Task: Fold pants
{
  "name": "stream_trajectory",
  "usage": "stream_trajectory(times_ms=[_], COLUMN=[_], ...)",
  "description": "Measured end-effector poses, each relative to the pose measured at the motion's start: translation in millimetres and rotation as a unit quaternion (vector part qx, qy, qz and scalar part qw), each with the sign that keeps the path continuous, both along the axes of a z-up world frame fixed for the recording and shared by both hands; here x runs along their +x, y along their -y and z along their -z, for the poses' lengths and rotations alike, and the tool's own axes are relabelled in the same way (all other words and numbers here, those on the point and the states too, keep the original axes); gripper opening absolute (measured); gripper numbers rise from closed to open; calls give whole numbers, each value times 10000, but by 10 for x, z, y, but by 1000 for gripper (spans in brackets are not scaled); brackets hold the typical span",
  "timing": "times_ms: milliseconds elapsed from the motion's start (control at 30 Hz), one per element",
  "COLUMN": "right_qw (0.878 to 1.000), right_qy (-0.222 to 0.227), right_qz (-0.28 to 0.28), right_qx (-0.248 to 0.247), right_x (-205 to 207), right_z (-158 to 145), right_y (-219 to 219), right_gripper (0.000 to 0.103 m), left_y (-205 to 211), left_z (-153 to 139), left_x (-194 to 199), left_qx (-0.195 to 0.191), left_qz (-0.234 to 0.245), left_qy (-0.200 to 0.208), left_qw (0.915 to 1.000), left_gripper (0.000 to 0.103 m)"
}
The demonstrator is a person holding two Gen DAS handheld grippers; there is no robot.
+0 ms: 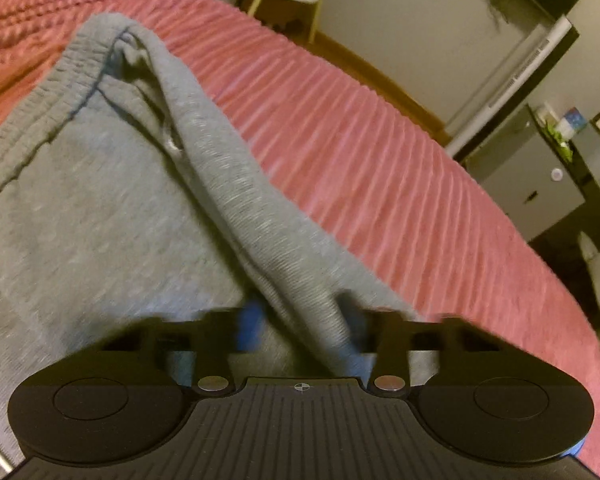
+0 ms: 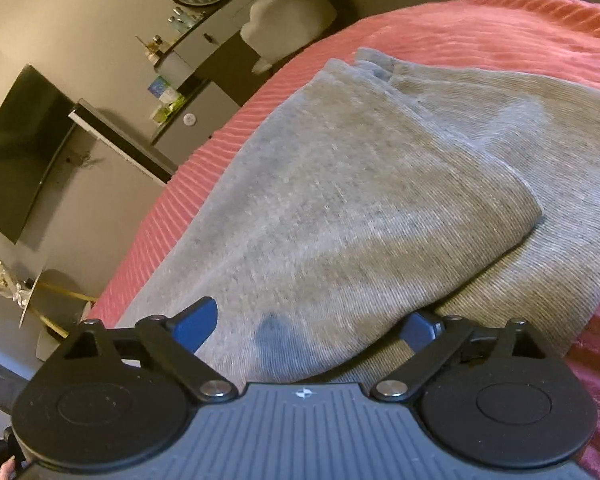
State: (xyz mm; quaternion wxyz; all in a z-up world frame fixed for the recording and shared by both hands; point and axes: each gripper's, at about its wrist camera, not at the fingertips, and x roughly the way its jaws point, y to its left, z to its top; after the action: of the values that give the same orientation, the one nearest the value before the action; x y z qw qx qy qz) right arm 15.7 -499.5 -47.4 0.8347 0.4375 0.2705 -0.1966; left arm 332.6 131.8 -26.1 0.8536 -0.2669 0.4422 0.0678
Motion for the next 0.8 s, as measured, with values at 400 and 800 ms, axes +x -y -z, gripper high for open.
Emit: stream_trajectory(times_ms=[400,800], right_qw=[9933,9912], right_qy=[974,-755], right_qz=[388,21], right_qx=[493,-1082], right_x=[-311,-724], right_z=[-471,-239], right_y=[434,540], right_gripper=[6,11], left_y=[-197,-227], left_z=[-808,197], left_x=[-1288,-2637], left_qx=[-715,-717], left_qz=[261,-145], left_qy=[1156,23], left_qw=[9904,9973], left_gripper=[7,17])
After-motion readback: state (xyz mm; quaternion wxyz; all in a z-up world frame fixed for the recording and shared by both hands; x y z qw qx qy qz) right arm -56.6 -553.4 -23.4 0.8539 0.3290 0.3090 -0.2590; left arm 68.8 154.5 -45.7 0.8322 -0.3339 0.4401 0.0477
